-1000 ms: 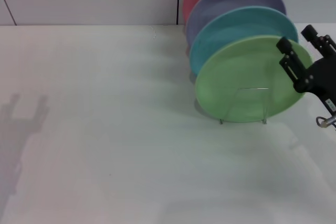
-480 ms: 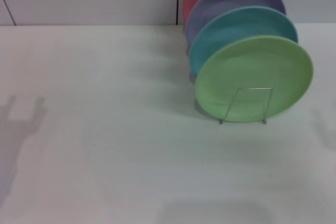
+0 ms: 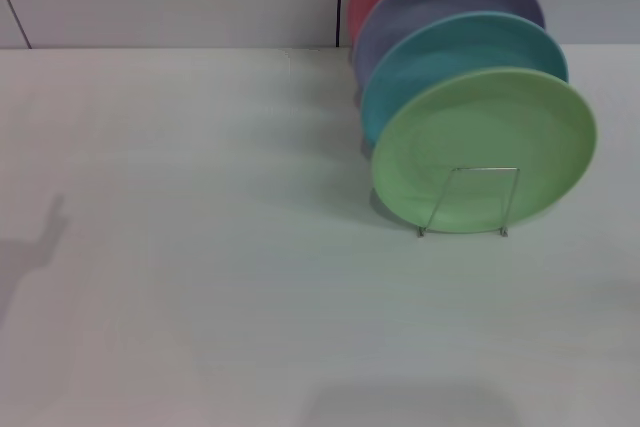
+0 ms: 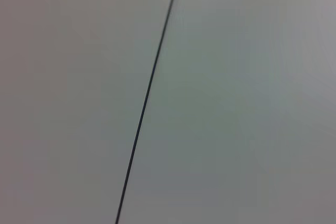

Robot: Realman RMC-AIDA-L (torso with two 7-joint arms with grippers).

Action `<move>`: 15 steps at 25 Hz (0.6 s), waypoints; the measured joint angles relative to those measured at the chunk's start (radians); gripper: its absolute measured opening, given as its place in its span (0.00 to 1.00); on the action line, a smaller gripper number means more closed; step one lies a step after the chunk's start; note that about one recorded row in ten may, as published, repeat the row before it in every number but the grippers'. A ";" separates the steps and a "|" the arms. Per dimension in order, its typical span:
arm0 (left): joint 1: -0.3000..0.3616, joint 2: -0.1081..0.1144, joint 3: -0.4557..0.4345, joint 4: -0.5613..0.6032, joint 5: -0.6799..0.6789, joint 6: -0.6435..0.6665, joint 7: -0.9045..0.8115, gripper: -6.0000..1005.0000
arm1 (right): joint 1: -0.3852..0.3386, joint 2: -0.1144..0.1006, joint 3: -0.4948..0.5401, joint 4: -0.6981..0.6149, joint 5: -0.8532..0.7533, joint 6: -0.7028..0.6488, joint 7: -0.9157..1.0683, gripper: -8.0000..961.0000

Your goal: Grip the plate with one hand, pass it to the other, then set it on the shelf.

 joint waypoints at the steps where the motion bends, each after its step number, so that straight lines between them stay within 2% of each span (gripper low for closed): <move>1: 0.000 0.000 0.002 0.009 0.001 0.001 0.022 0.83 | 0.004 0.000 0.000 0.000 0.023 0.022 0.003 0.60; 6: 0.006 0.000 -0.010 0.023 -0.005 -0.015 0.052 0.83 | 0.030 -0.001 0.019 0.004 0.100 0.096 0.025 0.60; 15: 0.014 -0.004 -0.035 0.012 -0.002 -0.021 0.047 0.83 | 0.055 0.003 0.016 0.001 0.102 0.133 0.033 0.60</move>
